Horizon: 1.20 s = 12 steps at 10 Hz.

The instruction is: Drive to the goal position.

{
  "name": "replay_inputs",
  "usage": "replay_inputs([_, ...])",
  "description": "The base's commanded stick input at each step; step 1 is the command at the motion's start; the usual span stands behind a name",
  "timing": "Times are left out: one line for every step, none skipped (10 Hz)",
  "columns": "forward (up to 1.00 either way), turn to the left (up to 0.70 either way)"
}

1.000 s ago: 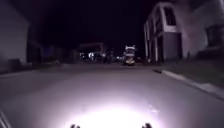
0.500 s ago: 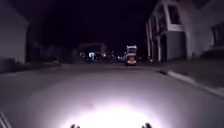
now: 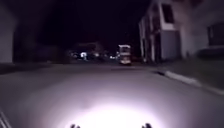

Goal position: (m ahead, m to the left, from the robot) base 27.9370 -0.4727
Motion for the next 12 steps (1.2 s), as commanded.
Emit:
replay_inputs([0.85, 0.0])
replay_inputs([0.85, 0.0])
replay_inputs([0.85, 0.0])
replay_inputs([0.85, 0.0])
replay_inputs([0.85, 0.0])
replay_inputs([0.85, 0.0])
replay_inputs([0.85, 0.0])
replay_inputs([0.85, 0.0])
replay_inputs([0.85, 0.0])
replay_inputs([0.85, 0.0])
replay_inputs([0.85, 0.0])
replay_inputs([0.85, 0.0])
